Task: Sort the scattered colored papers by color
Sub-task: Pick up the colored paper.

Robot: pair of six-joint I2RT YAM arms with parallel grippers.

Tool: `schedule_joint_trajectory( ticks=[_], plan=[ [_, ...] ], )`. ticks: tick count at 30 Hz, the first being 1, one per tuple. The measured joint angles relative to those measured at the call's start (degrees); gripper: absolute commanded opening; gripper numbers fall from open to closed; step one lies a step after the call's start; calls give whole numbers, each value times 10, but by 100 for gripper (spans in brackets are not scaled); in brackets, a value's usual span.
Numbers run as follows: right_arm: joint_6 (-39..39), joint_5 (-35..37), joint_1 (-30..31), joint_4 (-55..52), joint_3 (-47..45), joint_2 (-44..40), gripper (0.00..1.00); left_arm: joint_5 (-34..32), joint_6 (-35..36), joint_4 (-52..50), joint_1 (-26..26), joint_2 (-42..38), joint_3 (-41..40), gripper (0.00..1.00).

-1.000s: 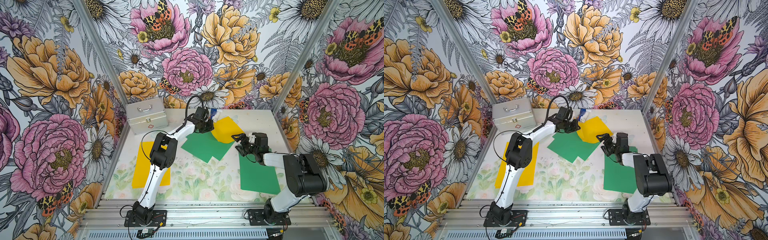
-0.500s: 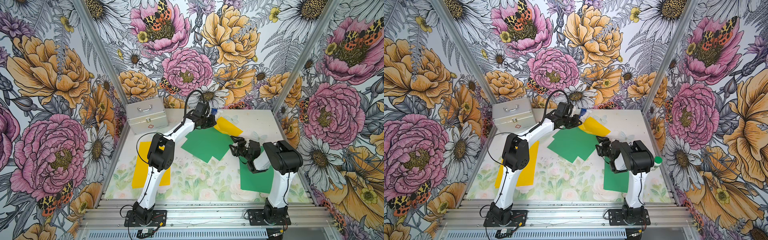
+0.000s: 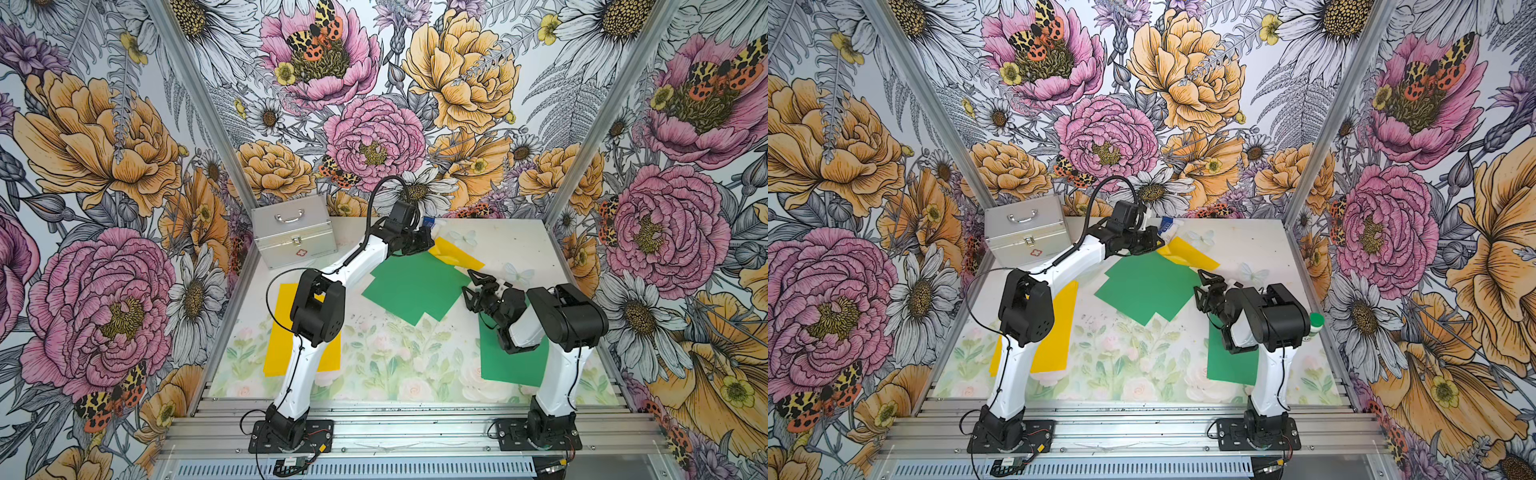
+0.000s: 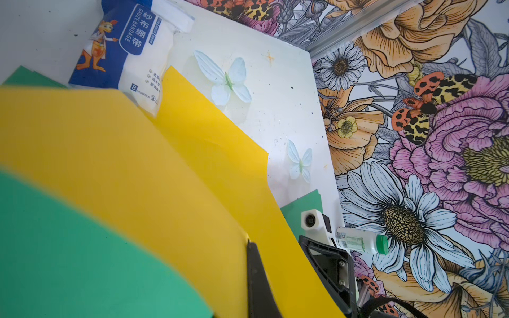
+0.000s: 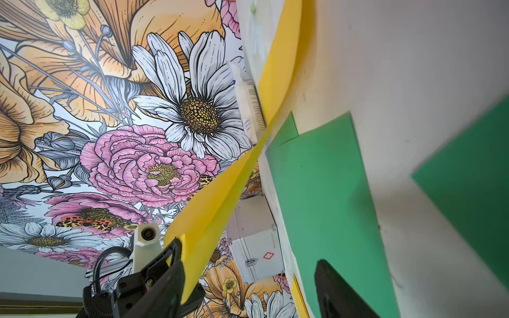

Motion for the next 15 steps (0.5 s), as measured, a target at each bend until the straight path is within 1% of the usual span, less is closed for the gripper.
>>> schedule_joint_trajectory(
  ticks=[8, 15],
  plan=[
    [19, 15, -3, 7, 9, -7, 75, 0, 4, -2, -2, -4, -26, 0],
    [41, 20, -3, 10, 33, 13, 74, 0, 5, -2, -5, -21, -32, 0]
  ],
)
